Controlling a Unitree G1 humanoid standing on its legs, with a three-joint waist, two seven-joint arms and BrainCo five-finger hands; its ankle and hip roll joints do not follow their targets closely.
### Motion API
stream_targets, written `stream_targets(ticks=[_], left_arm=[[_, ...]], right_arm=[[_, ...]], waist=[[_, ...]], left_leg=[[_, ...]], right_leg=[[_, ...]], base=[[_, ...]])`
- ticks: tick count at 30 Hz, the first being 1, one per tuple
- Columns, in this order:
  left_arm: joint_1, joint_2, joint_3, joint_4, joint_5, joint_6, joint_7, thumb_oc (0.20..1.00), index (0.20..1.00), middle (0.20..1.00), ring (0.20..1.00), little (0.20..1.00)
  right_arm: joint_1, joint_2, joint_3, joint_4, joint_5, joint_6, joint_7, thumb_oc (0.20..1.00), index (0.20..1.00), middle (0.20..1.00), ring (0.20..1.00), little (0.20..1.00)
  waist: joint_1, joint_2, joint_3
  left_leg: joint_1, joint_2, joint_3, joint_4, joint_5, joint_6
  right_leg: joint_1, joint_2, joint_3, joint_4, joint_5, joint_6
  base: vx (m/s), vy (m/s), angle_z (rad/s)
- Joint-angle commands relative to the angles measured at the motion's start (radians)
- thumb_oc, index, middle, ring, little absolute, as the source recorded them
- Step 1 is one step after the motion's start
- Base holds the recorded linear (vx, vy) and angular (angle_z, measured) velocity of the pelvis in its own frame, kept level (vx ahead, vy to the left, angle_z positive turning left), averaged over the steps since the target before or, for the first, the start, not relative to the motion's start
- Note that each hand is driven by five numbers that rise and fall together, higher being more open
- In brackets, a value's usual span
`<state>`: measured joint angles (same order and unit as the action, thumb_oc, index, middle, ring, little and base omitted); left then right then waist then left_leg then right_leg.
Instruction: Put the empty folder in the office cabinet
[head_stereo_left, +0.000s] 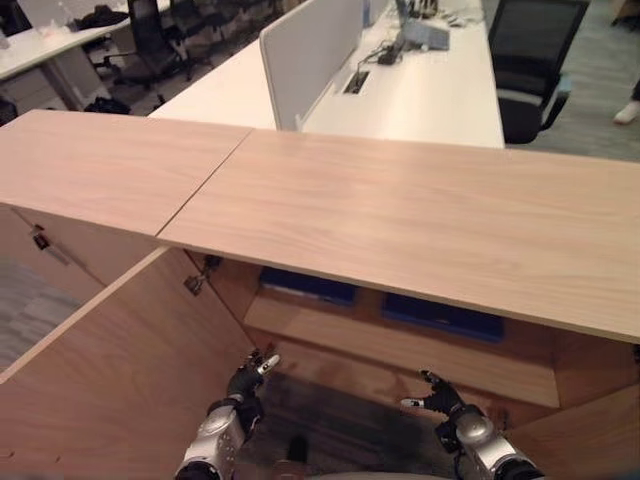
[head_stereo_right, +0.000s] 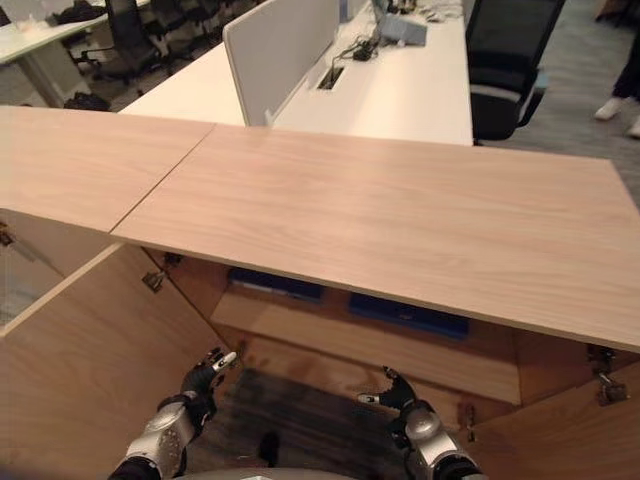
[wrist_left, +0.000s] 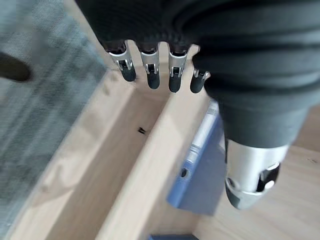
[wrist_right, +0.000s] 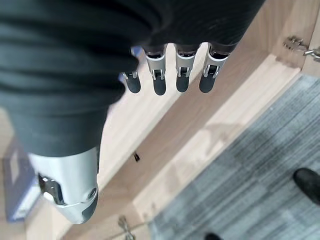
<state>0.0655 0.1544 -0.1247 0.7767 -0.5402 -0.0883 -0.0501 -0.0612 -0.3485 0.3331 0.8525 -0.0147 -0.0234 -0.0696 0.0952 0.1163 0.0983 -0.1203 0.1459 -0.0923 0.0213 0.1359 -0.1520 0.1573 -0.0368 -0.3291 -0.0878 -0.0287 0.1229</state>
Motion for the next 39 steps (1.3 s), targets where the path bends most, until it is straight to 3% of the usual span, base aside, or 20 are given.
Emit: stream_targets(ticks=[1, 3, 4, 8, 9, 15, 19, 22, 24, 29, 31, 32, 33, 36, 39], left_arm=[[-0.045, 0.095, 0.007, 0.166, 0.076, 0.0, -0.019, 1.0, 1.0, 1.0, 1.0, 1.0], [-0.061, 0.093, 0.005, 0.193, 0.118, -0.002, -0.015, 1.0, 1.0, 1.0, 1.0, 1.0], [-0.053, 0.101, -0.002, 0.183, 0.138, -0.01, -0.013, 1.0, 1.0, 1.0, 1.0, 1.0], [-0.044, 0.109, -0.003, 0.187, 0.163, -0.023, -0.01, 1.0, 1.0, 1.0, 1.0, 1.0], [-0.043, 0.11, 0.0, 0.19, 0.164, -0.024, -0.012, 1.0, 1.0, 1.0, 1.0, 1.0], [-0.045, 0.113, 0.005, 0.198, 0.178, -0.026, -0.022, 1.0, 1.0, 1.0, 1.0, 1.0], [-0.037, 0.119, -0.005, 0.188, 0.204, -0.025, -0.029, 1.0, 1.0, 1.0, 1.0, 1.0], [-0.038, 0.132, -0.01, 0.18, 0.226, -0.028, -0.031, 1.0, 1.0, 1.0, 1.0, 1.0], [-0.037, 0.151, -0.001, 0.171, 0.234, -0.032, -0.029, 1.0, 1.0, 1.0, 1.0, 1.0], [-0.031, 0.171, 0.004, 0.154, 0.256, -0.045, -0.023, 1.0, 1.0, 1.0, 1.0, 1.0], [-0.033, 0.18, -0.009, 0.14, 0.249, -0.052, -0.021, 1.0, 1.0, 1.0, 1.0, 1.0], [-0.035, 0.181, -0.014, 0.139, 0.244, -0.054, -0.019, 1.0, 1.0, 1.0, 1.0, 1.0], [-0.046, 0.181, -0.024, 0.137, 0.24, -0.056, -0.014, 1.0, 1.0, 1.0, 1.0, 1.0], [-0.051, 0.185, -0.033, 0.147, 0.255, -0.057, -0.012, 1.0, 1.0, 1.0, 1.0, 1.0], [-0.056, 0.182, -0.032, 0.149, 0.257, -0.065, -0.009, 1.0, 1.0, 1.0, 1.0, 1.0]], right_arm=[[-0.068, 0.001, -0.042, -0.039, 0.059, -0.065, -0.026, 1.0, 1.0, 1.0, 1.0, 1.0], [-0.073, 0.005, -0.039, -0.041, 0.066, -0.071, -0.031, 1.0, 1.0, 1.0, 1.0, 1.0], [-0.074, 0.006, -0.038, -0.048, 0.077, -0.074, -0.033, 1.0, 1.0, 1.0, 1.0, 1.0], [-0.07, 0.012, -0.045, -0.051, 0.087, -0.082, -0.033, 1.0, 1.0, 1.0, 1.0, 1.0], [-0.066, 0.012, -0.047, -0.053, 0.089, -0.082, -0.031, 1.0, 1.0, 1.0, 1.0, 1.0], [-0.029, 0.017, -0.081, -0.047, 0.1, -0.081, -0.024, 1.0, 1.0, 1.0, 1.0, 1.0], [-0.029, 0.026, -0.103, -0.037, 0.103, -0.076, -0.027, 1.0, 1.0, 1.0, 1.0, 1.0], [-0.042, 0.057, -0.114, -0.027, 0.112, -0.069, -0.025, 1.0, 1.0, 1.0, 1.0, 1.0], [-0.06, 0.088, -0.121, -0.027, 0.123, -0.067, -0.022, 1.0, 1.0, 1.0, 1.0, 1.0], [-0.085, 0.12, -0.12, 0.0, 0.129, -0.063, -0.024, 1.0, 1.0, 1.0, 1.0, 1.0], [-0.083, 0.121, -0.12, 0.004, 0.14, -0.069, -0.026, 1.0, 1.0, 1.0, 1.0, 1.0], [-0.085, 0.12, -0.119, 0.002, 0.144, -0.07, -0.027, 1.0, 1.0, 1.0, 1.0, 1.0], [-0.08, 0.113, -0.118, 0.003, 0.156, -0.072, -0.031, 1.0, 1.0, 1.0, 1.0, 1.0], [-0.073, 0.115, -0.119, 0.006, 0.161, -0.077, -0.032, 1.0, 1.0, 1.0, 1.0, 1.0], [-0.05, 0.107, -0.12, 0.011, 0.159, -0.084, -0.031, 1.0, 1.0, 1.0, 1.0, 1.0]], waist=[[-0.003, -0.087, 0.048], [-0.026, -0.101, 0.046], [-0.034, -0.109, 0.04], [-0.048, -0.118, 0.032], [-0.052, -0.117, 0.024], [-0.082, -0.12, 0.003], [-0.086, -0.122, -0.012], [-0.064, -0.132, -0.016], [-0.035, -0.148, -0.006], [0.003, -0.154, 0.006], [-0.008, -0.159, 0.02], [-0.024, -0.155, 0.023], [-0.037, -0.137, 0.025], [-0.03, -0.136, 0.015], [-0.031, -0.138, -0.004]], left_leg=[[0.002, 0.062, 0.204, -0.042, 0.08, 0.0], [0.025, 0.12, 0.345, 0.016, 0.049, 0.0], [0.056, 0.143, 0.388, 0.067, 0.007, -0.003], [0.136, 0.157, 0.377, 0.132, -0.055, -0.015], [0.173, 0.165, 0.365, 0.132, -0.084, -0.033], [0.266, 0.172, 0.409, 0.119, -0.12, -0.039], [0.267, 0.14, 0.449, 0.075, -0.165, -0.018], [0.269, 0.076, 0.429, 0.019, -0.188, 0.018], [0.265, 0.012, 0.397, -0.014, -0.21, 0.059], [0.274, -0.049, 0.371, -0.041, -0.228, 0.097], [0.257, -0.07, 0.357, -0.038, -0.205, 0.111], [0.253, -0.074, 0.336, -0.043, -0.195, 0.114], [0.249, -0.088, 0.283, -0.063, -0.176, 0.125], [0.228, -0.101, 0.257, -0.071, -0.164, 0.133], [0.218, -0.114, 0.228, -0.085, -0.148, 0.132]], right_leg=[[-0.003, -0.053, -0.05, 0.031, -0.039, -0.002], [-0.013, -0.067, -0.105, 0.033, -0.034, -0.01], [-0.028, -0.087, -0.146, 0.035, -0.021, -0.017], [-0.042, -0.127, -0.218, 0.046, 0.009, -0.021], [-0.034, -0.126, -0.218, 0.045, -0.001, -0.015], [-0.07, -0.175, -0.328, 0.102, 0.027, -0.014], [-0.071, -0.208, -0.357, 0.124, 0.059, 0.005], [-0.074, -0.268, -0.367, 0.173, 0.097, 0.044], [-0.083, -0.328, -0.363, 0.231, 0.126, 0.086], [-0.095, -0.384, -0.357, 0.3, 0.169, 0.125], [-0.127, -0.367, -0.289, 0.319, 0.187, 0.12], [-0.153, -0.33, -0.201, 0.324, 0.17, 0.116], [-0.187, -0.23, -0.059, 0.318, 0.089, 0.108], [-0.158, -0.202, -0.09, 0.296, 0.047, 0.078], [-0.13, -0.178, -0.082, 0.244, 0.028, 0.063]], base=[[-0.14, -0.04, 1.83], [-0.22, -0.049, 1.32], [-0.25, -0.023, 0.68], [-0.14, 0.033, 1.48], [-0.07, 0.09, 0.92], [-0.12, 0.136, 1.01], [-0.01, 0.21, 0.87], [0.01, 0.327, 0.34], [0.0, 0.372, 0.73], [-0.01, 0.173, 0.41], [-0.1, 0.135, 0.32], [-0.09, 0.19, 0.5], [-0.01, 0.141, 0.74], [-0.01, 0.059, 0.77], [0.02, -0.046, 0.35]])
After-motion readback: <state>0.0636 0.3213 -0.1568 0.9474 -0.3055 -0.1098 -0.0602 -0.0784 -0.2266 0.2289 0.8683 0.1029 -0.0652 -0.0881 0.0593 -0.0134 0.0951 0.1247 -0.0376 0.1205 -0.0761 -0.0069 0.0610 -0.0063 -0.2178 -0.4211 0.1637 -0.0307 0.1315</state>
